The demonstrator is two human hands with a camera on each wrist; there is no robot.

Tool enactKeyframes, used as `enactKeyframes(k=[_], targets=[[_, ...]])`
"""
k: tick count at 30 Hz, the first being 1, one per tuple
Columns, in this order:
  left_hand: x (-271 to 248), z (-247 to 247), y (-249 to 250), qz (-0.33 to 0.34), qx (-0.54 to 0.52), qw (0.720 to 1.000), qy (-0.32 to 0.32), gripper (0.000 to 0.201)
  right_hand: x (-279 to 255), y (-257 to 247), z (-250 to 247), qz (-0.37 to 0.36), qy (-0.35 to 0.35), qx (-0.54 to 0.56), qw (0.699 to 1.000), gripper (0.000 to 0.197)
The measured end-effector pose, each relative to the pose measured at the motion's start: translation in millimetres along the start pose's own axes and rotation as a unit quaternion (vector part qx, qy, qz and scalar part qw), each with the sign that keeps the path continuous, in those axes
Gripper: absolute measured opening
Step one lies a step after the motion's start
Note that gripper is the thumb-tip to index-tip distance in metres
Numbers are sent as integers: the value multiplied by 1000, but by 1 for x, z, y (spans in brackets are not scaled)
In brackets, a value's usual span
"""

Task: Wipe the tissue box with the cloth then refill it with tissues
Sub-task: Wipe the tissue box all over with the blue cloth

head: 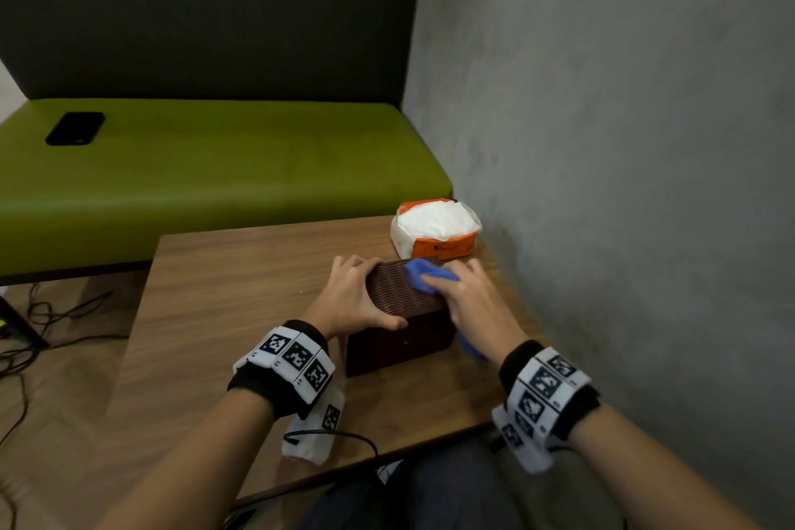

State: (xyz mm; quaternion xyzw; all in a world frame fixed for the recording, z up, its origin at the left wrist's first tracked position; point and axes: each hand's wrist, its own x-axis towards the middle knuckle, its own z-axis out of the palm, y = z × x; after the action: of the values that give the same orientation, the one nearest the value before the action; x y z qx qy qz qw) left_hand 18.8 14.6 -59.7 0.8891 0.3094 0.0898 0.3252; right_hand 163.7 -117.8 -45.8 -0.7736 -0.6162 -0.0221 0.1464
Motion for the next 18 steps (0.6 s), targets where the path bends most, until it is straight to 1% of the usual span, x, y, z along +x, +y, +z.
enactKeyframes(k=[2, 3, 5, 6, 8, 9, 10, 12, 13, 14, 15, 16, 18], targets=[[1, 2, 2, -5, 8, 1000, 8, 125, 17, 11, 2, 67, 23, 2, 998, 39], [1, 3, 3, -6, 10, 1000, 16, 125, 25, 3, 3, 79, 26, 3, 997, 38], [3, 3, 2, -4, 5, 1000, 25, 126, 29, -23, 9, 56, 12, -9, 998, 39], [4, 2, 0, -2, -1, 1000, 23, 126, 22, -34, 12, 25, 5, -7, 1000, 39], [3, 0, -2, 6, -9, 1000, 18, 125, 2, -38, 9, -34, -6, 16, 999, 41], [3, 0, -2, 9, -8, 1000, 13, 125, -2, -29, 5, -41, -9, 21, 999, 41], [3, 0, -2, 11, -6, 1000, 10, 125, 0, -15, 4, -27, -5, 12, 1000, 41], [2, 1, -1, 9, 1, 1000, 7, 125, 12, 7, 4, 47, 20, 3, 999, 40], [2, 2, -1, 8, 5, 1000, 7, 125, 19, 8, 4, 78, 30, 7, 996, 39], [3, 3, -1, 7, 7, 1000, 12, 125, 24, 1, 7, 87, 35, 7, 996, 38], [3, 3, -1, 11, 5, 1000, 18, 124, 27, -12, 9, 72, 30, 3, 997, 36], [3, 3, -2, 17, -2, 1000, 22, 122, 25, -28, 11, 40, 12, 6, 999, 35], [4, 2, -5, 36, -17, 999, 18, 120, 10, -48, 11, -51, -16, 33, 998, 33]])
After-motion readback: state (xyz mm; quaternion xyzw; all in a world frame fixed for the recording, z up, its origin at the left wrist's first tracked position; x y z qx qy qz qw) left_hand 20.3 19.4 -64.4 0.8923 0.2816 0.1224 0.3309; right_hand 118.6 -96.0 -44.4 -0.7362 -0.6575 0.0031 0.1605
